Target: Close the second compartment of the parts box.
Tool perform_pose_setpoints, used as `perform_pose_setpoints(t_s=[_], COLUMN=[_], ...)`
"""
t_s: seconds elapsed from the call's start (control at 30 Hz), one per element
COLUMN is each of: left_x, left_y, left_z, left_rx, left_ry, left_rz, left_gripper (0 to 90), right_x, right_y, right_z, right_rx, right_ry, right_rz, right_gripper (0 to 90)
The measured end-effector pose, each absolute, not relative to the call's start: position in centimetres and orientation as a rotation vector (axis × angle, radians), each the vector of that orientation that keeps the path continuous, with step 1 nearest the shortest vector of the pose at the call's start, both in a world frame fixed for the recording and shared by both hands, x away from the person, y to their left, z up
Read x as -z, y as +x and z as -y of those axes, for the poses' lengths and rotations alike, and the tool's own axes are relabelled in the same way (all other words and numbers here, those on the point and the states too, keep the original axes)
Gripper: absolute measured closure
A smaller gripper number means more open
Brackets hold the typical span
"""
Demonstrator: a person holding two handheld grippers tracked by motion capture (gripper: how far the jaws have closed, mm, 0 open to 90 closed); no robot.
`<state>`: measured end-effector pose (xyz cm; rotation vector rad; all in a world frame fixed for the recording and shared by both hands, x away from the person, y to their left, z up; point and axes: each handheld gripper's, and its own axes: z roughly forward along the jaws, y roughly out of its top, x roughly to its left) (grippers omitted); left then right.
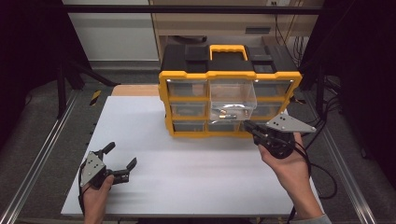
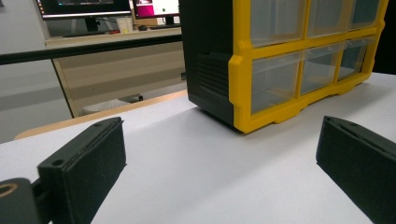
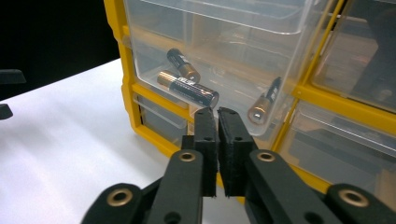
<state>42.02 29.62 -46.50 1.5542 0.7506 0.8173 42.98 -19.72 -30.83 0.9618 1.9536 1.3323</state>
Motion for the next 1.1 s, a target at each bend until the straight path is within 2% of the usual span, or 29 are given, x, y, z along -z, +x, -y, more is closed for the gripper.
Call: perform_pose_setpoints(t_s=[1.1], left_x=[46.5], left_y=[42.0], left_z=[-29.6], left_rx=[-0.816], left_ry=[1.554], left_rz=[-0.750], left_gripper=[1.1], right_x=[29.7], right_y=[44.0], right_z=[17.8], right_rx=[-1.357], right_ry=[0.956], right_rz=[-1.941], right_gripper=[90.0])
